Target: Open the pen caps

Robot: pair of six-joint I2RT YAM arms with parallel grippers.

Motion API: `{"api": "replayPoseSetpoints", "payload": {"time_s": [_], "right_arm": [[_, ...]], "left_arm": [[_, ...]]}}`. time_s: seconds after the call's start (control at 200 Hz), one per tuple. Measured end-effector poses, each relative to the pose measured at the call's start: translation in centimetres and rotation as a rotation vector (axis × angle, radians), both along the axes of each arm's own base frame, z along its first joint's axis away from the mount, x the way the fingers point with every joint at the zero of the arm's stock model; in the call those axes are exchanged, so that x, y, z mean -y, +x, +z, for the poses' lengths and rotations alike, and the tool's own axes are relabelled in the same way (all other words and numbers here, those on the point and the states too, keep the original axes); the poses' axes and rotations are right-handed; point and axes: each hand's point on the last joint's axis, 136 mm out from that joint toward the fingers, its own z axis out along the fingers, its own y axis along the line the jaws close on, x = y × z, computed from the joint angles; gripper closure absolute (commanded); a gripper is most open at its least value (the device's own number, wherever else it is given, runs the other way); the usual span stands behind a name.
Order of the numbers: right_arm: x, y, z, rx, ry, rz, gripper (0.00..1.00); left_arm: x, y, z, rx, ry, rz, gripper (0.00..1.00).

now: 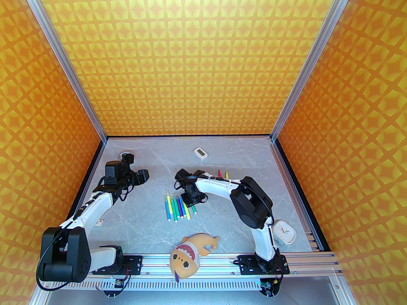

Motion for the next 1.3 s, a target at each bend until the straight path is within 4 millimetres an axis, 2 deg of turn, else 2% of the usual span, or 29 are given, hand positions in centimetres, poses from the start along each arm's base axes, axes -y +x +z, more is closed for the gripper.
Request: {"api": "replayPoseSetpoints", "payload": {"time_s": [0.35, 0.625, 0.805, 0.935, 1.155, 1.3], "right_arm": [[0.0, 0.1, -0.1, 0.005, -0.053, -0.024, 0.77], [0.0, 0.1, -0.1, 0.006, -0.058, -0.041, 0.86], [0.0, 0.1, 0.0, 0.007, -0.057, -0.048, 1.00], [-0.1, 0.2, 0.1, 0.013, -0.049, -0.048, 1.00], [-0.2, 0.3, 0.4, 0.042, 0.063, -0.065, 1.00], [-1.0, 1.6, 1.0, 0.072, 0.191, -0.087, 1.00]], "left_arm": [[0.0, 0.0, 0.0, 0.000, 0.000, 0.000, 0.30], [0.0, 0.0, 0.0, 0.001, 0.000, 0.000, 0.30], [0.0, -0.2, -0.3, -0.004, -0.001, -0.001, 0.31], [0.3, -0.2, -0.3, -0.005, -0.010, -0.012, 0.31], [1.5, -0.5, -0.5, -0.018, -0.036, -0.058, 0.33], [3.1, -0.8, -0.9, -0.032, -0.060, -0.106, 0.34]]}}
